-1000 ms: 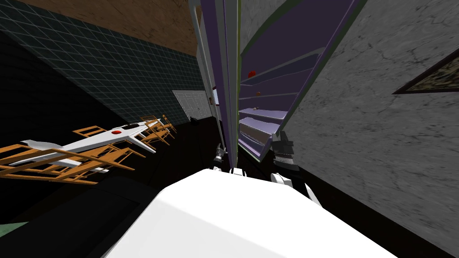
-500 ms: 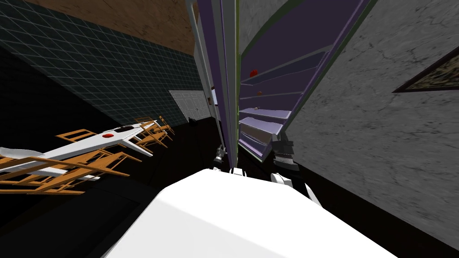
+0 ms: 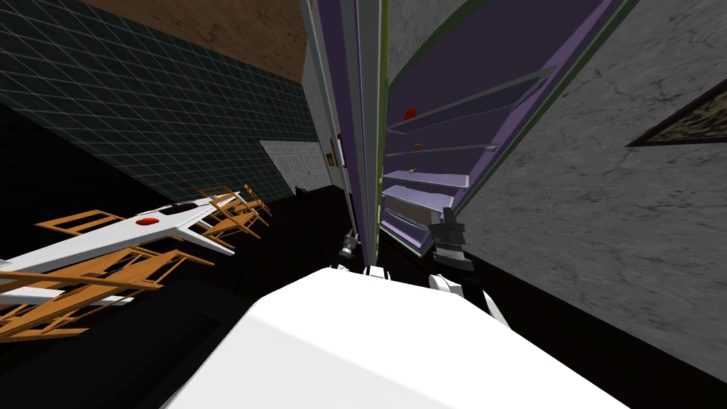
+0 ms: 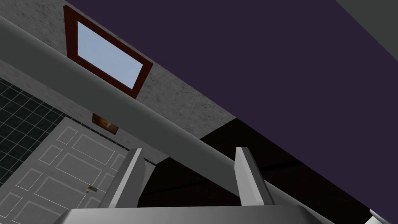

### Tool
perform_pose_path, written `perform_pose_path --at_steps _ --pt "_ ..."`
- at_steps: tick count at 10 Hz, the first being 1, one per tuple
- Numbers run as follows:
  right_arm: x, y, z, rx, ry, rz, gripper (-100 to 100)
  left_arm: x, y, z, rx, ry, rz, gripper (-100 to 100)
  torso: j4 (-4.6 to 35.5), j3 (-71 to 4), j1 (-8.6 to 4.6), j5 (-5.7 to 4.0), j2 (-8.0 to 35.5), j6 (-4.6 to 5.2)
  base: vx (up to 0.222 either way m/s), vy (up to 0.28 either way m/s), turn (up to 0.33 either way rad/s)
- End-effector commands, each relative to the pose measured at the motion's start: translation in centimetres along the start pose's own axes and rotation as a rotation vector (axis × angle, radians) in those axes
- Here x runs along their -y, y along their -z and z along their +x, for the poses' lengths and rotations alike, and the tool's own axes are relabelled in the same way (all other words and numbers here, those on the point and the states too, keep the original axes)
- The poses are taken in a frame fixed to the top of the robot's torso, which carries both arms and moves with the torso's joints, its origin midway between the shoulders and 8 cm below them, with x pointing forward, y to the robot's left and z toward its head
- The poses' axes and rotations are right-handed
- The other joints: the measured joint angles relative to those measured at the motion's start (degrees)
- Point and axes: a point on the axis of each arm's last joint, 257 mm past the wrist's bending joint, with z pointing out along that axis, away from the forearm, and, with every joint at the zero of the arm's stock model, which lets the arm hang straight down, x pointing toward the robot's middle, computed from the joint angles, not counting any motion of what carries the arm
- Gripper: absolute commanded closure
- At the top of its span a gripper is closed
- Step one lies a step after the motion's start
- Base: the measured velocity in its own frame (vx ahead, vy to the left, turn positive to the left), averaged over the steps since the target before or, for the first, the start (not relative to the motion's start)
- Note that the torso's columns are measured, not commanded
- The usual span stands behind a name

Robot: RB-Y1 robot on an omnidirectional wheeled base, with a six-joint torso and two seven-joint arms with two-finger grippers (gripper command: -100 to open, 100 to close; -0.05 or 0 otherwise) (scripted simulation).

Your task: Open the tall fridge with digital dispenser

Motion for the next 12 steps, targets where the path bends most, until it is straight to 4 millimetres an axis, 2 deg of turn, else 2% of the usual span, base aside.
perform_pose_path --at_steps 1,2,5,6,8,10,12 --pt "0.0 0.0 0.0 0.000 0.000 0.000 0 -0.1 0.1 0.2 -0.010 0.001 -0.006 100 0.0 0.0 0.02 0.00 0.1 -0.05 0.010 0.103 -0.022" --pt "0.0 0.0 0.0 0.000 0.000 0.000 0 -0.2 0.2 0.7 -0.032 0.003 -0.014 100 -0.1 0.1 -0.28 -0.02 0.1 -0.08 0.012 0.183 -0.118" --pt "0.0 0.0 0.0 0.000 0.000 0.000 0 -0.5 0.3 1.5 -0.061 0.005 -0.030 100 -0.1 -0.1 0.48 0.16 -0.2 -0.07 0.068 0.266 -0.111" --pt "0.0 0.0 0.0 0.000 0.000 0.000 0 -0.2 -0.2 2.1 -0.058 0.005 -0.042 -100 -0.1 -0.1 0.26 0.13 -0.1 -0.02 0.010 0.130 0.065" --pt "0.0 0.0 0.0 0.000 0.000 0.000 0 0.3 -0.9 3.1 -0.069 0.007 -0.050 -100 -0.1 0.2 -0.67 -0.09 0.4 -0.03 -0.022 -0.022 0.131" --pt "0.0 0.0 0.0 0.000 -0.001 0.000 0 0.9 -1.6 4.2 -0.080 0.008 -0.057 -100 -0.3 0.0 -0.21 0.12 -0.1 0.13 -0.030 -0.045 0.044" --pt "0.0 0.0 0.0 0.000 -0.001 0.000 0 1.5 -2.2 5.2 -0.092 0.008 -0.066 -100 -0.2 -0.1 0.41 0.14 -0.2 -0.16 -0.022 -0.017 0.068"
